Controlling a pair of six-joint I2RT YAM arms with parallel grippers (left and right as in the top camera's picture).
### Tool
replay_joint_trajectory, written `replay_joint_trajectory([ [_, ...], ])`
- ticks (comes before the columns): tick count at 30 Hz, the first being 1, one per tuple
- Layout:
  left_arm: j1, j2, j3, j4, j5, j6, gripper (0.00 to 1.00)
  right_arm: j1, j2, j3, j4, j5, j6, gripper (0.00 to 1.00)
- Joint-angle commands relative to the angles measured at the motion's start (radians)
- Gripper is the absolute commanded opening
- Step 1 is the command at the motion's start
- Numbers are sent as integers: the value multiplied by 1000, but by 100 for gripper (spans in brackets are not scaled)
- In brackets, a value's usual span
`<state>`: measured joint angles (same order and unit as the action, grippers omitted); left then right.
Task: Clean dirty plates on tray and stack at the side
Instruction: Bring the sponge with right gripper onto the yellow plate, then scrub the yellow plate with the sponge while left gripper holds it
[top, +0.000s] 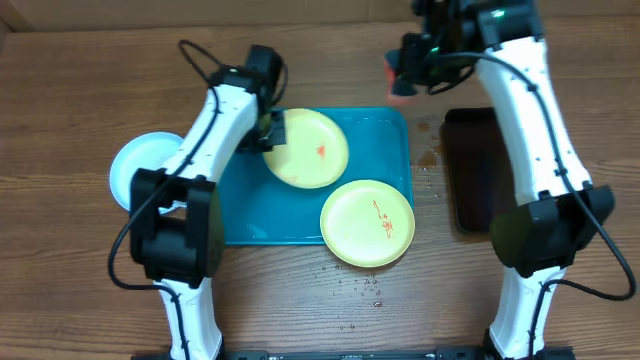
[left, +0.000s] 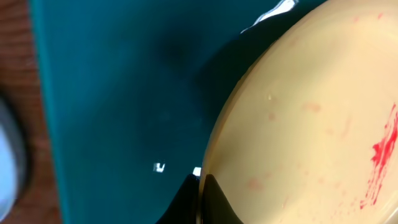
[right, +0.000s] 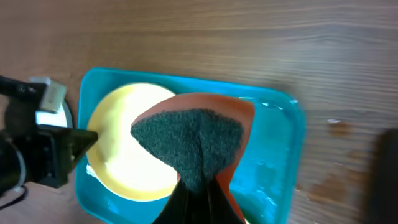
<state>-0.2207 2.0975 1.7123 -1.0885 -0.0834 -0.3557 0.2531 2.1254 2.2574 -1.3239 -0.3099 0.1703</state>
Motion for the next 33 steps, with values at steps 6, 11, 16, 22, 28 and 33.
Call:
replay_joint_trajectory([
  [6, 84, -16, -205, 139, 35, 11, 4, 192, -36, -255, 251, 23, 115, 4],
  [11, 95, -16, -248, 214, 51, 23, 4, 261, -36, -383, 403, 100, 147, 4],
  [16, 102, -16, -271, 241, 50, 43, 4, 319, -31, -521, 562, 190, 172, 4],
  [22, 108, -16, -271, 253, 82, 103, 4, 342, 49, -542, 652, 204, 173, 4],
  [28, 110, -16, -271, 249, 119, 133, 4, 346, 114, -542, 667, 195, 207, 4],
  [33, 110, -16, -271, 251, 130, 132, 4, 350, 133, -542, 677, 184, 305, 4],
])
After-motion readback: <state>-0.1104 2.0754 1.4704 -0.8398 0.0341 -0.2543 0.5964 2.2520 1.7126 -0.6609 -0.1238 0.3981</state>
